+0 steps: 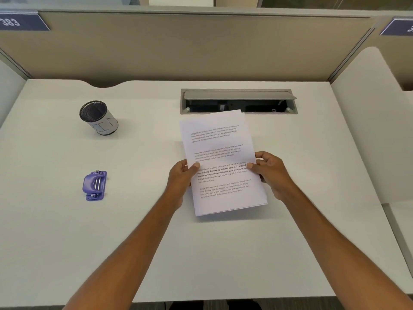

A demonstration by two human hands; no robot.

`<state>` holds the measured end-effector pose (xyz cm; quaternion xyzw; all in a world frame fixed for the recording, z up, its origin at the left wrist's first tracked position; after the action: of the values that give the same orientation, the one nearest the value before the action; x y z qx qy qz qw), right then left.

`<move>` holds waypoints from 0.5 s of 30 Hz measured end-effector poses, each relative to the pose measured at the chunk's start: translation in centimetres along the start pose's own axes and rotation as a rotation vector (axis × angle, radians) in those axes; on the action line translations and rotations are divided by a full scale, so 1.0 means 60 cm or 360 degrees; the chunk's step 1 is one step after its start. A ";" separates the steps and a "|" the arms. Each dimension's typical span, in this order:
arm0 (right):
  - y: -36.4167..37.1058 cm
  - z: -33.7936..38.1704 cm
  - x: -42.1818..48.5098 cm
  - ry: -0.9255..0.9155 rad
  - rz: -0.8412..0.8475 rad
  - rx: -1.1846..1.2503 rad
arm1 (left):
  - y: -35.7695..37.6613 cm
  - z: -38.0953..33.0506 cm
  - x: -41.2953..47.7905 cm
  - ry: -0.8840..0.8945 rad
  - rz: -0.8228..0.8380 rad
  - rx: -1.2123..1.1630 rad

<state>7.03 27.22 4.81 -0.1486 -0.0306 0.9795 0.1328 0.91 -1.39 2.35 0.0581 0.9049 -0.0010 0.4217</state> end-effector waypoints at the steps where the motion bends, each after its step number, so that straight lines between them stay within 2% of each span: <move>1: 0.000 0.005 -0.004 -0.0029 0.0024 0.0028 | 0.001 -0.007 -0.002 -0.0007 0.0097 -0.0078; 5: 0.003 0.019 -0.012 -0.0135 0.0082 0.0053 | 0.009 -0.035 -0.018 0.0107 0.0312 -0.0304; 10: 0.003 0.044 -0.010 -0.0280 0.0107 0.0054 | 0.017 -0.073 -0.044 0.0361 0.0180 -0.0200; 15: 0.007 0.072 -0.006 -0.0411 0.0013 0.0092 | 0.023 -0.104 -0.076 0.0659 0.0102 -0.0097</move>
<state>5.97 26.60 8.98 -0.0174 -0.0186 0.9914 0.1281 -0.80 -0.16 9.88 0.0732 0.9695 0.0518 0.2283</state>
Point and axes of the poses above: each hand's wrist, its own x-axis towards the middle knuckle, its own y-axis out of the palm, z = x × y, the point moved 2 cm from there along x, towards the middle knuckle, and after that the axes turned 14 degrees about -y, right-handed, at the moved point
